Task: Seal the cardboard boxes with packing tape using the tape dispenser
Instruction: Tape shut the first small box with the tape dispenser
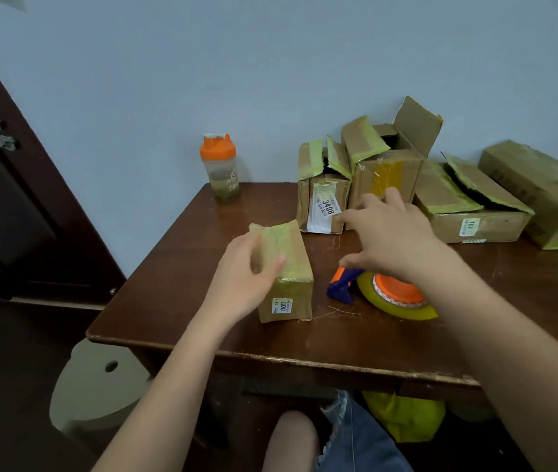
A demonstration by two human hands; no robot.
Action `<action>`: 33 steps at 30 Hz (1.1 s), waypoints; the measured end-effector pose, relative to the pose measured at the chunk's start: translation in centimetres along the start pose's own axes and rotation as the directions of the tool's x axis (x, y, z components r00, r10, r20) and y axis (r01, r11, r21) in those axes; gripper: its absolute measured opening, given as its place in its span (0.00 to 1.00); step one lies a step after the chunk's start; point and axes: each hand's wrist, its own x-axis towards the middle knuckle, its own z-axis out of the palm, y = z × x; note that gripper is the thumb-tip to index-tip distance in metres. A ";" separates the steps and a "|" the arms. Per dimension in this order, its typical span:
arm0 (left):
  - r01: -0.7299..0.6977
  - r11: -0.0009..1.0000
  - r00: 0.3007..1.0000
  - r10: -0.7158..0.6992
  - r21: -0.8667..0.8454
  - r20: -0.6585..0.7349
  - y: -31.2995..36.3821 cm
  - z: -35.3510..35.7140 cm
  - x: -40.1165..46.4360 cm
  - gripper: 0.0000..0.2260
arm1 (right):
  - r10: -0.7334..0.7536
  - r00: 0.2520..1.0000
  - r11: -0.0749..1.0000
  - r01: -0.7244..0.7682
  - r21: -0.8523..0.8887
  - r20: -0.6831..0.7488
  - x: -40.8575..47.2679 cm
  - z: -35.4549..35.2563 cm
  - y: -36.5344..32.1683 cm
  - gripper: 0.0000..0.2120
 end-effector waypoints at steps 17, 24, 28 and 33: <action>-0.095 0.970 0.991 0.070 0.224 0.115 0.7 1.7 -1.6 0.26 | 0.059 0.954 0.998 -0.056 -0.019 0.295 0.7 2.3 2.9 0.29; -0.125 0.921 0.989 0.085 0.370 0.123 0.8 1.6 -1.8 0.31 | -0.003 0.980 0.994 -0.019 0.106 0.199 -0.4 2.8 3.8 0.27; -0.097 0.949 0.990 0.062 0.301 0.124 0.9 1.1 -1.9 0.34 | -0.022 0.992 0.991 0.006 0.134 0.124 -0.7 1.2 4.7 0.27; -0.119 0.993 0.966 0.112 -0.016 -0.233 2.5 0.1 -1.7 0.17 | -0.061 0.998 0.981 0.054 0.189 0.028 -1.5 -2.0 6.9 0.32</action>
